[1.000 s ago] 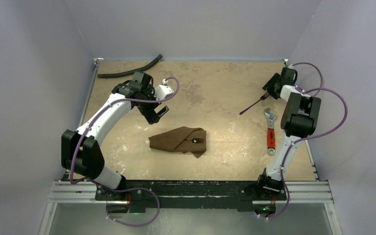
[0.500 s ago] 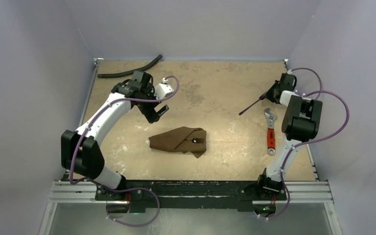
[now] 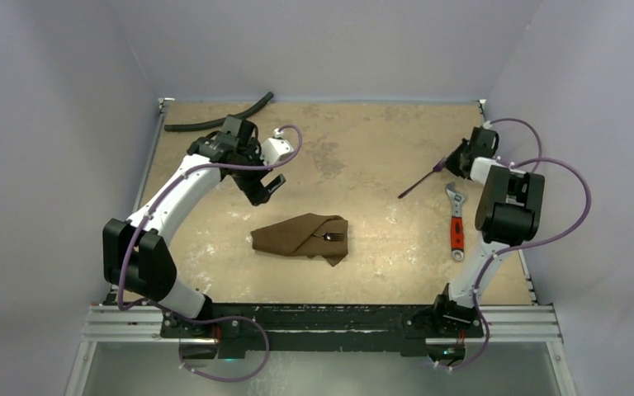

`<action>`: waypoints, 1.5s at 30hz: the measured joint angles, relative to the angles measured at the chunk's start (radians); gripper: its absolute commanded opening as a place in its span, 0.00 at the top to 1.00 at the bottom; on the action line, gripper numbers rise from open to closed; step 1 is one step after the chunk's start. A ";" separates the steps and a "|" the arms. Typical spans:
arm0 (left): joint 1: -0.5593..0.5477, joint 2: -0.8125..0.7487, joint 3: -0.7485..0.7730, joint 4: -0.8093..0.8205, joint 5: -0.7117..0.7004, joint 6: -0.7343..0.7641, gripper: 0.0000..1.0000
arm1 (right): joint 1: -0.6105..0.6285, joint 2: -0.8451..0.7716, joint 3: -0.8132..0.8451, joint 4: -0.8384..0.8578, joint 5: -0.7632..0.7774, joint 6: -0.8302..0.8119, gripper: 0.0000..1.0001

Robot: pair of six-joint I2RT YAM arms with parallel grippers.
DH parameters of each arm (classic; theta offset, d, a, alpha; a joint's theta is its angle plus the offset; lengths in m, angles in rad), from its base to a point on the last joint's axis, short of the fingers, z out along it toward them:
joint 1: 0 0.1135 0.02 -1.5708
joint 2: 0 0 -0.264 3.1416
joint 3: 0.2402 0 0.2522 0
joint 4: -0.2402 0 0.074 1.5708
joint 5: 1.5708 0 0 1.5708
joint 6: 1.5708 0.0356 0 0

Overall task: Fold the napkin into a case and place the utensils inside
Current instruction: Reset both arms

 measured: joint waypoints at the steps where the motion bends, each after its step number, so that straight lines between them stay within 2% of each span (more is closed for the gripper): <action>1: 0.000 0.003 0.012 -0.004 0.007 -0.001 0.02 | 0.006 -0.019 -0.015 -0.003 -0.001 0.008 1.00; 5: 0.000 0.032 0.095 -0.021 0.073 -0.031 0.01 | 0.083 -0.143 -0.078 -0.008 -0.002 0.042 1.00; 12: -0.020 0.067 0.184 -0.002 0.206 -0.135 0.02 | 0.310 -0.396 -0.146 0.042 -0.037 0.116 1.00; 13: -0.029 0.067 0.184 0.003 0.217 -0.150 0.02 | 0.336 -0.422 -0.152 0.043 -0.038 0.122 0.92; 14: -0.040 0.068 0.184 0.009 0.227 -0.159 0.02 | 0.356 -0.441 -0.153 0.039 -0.035 0.126 0.73; 15: -0.050 0.070 0.185 0.013 0.235 -0.168 0.02 | 0.370 -0.451 -0.151 0.033 -0.031 0.130 0.61; 19: -0.076 0.086 0.191 0.021 0.257 -0.191 0.02 | 0.365 -0.426 -0.134 -0.052 0.034 0.127 0.46; 23: -0.077 0.088 0.184 0.040 0.259 -0.201 0.02 | 0.293 -0.313 -0.072 -0.150 0.092 0.116 0.47; 31: -0.077 0.084 0.148 0.038 0.255 -0.196 0.01 | 0.202 -0.032 0.177 -0.303 0.210 0.075 0.48; 35: -0.077 0.084 0.144 0.038 0.245 -0.190 0.02 | 0.201 0.028 0.246 -0.351 0.240 0.063 0.48; 45: -0.075 0.084 0.141 0.040 0.215 -0.190 0.02 | 0.201 0.139 0.331 -0.407 0.275 0.054 0.55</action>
